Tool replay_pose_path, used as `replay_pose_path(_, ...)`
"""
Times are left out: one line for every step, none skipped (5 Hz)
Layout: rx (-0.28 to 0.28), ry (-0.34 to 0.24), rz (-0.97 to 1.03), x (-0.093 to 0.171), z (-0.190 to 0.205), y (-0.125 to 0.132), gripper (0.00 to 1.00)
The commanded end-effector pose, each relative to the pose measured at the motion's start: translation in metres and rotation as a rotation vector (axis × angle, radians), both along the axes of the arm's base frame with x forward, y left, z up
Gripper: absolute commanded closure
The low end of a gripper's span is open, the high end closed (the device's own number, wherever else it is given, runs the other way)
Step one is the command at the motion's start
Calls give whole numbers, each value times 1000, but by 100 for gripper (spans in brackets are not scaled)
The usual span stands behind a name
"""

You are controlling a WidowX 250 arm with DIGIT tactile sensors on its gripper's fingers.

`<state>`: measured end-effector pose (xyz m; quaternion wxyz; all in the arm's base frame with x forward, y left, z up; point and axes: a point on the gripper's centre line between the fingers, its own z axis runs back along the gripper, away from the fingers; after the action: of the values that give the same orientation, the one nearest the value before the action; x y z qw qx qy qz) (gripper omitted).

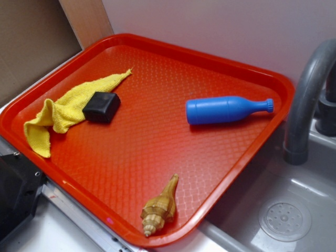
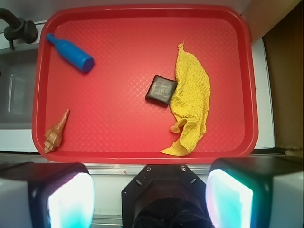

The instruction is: Grab the blue bottle.

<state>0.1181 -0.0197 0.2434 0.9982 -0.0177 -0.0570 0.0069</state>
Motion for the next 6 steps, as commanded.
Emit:
replay_pose_path(0,0,0,0,0,0,0)
replay_pose_path(-27,-77,-83,16,-11,-3,0)
replay_pose_path(-18,-140,-208,45,-37,-9,0)
replay_pose_path(-9,-191,-459,79,-62,-26,0)
replay_pose_path(-65,-214,-705,110,-91,-56,0)
replay_pose_path(-66,-216,-845,134,-117,-84,0)
